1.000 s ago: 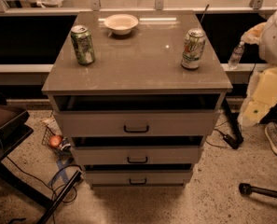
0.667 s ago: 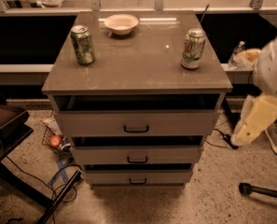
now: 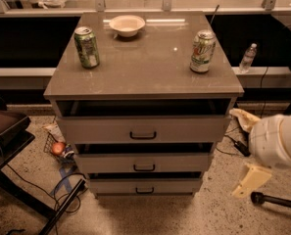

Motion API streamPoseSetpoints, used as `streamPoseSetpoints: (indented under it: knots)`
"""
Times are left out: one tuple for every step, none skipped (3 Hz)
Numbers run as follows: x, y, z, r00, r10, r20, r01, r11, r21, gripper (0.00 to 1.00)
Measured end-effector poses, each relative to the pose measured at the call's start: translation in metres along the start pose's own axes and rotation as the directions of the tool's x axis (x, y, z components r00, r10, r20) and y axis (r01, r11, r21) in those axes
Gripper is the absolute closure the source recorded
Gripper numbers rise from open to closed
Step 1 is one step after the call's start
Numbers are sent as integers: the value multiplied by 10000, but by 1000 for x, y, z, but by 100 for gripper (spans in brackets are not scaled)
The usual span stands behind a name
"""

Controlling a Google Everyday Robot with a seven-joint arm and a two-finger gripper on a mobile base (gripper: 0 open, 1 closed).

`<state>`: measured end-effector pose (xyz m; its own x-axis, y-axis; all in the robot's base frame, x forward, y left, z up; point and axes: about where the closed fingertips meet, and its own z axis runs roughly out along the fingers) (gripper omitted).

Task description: Open bottom drawer

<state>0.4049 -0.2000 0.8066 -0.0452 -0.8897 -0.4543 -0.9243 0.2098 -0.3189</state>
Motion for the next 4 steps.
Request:
streamPoseSetpoints:
  knots:
    - [6,-13,8,9994,-353,-17,354,9965,762,0]
    - [5,-14,9,9995,-317,-29,318,9964,787,0]
    - [7,-10,41,9999,-113,-112,121,9970,762,0]
    - [30,16,121,9966,700,426,-713,9970,288,0]
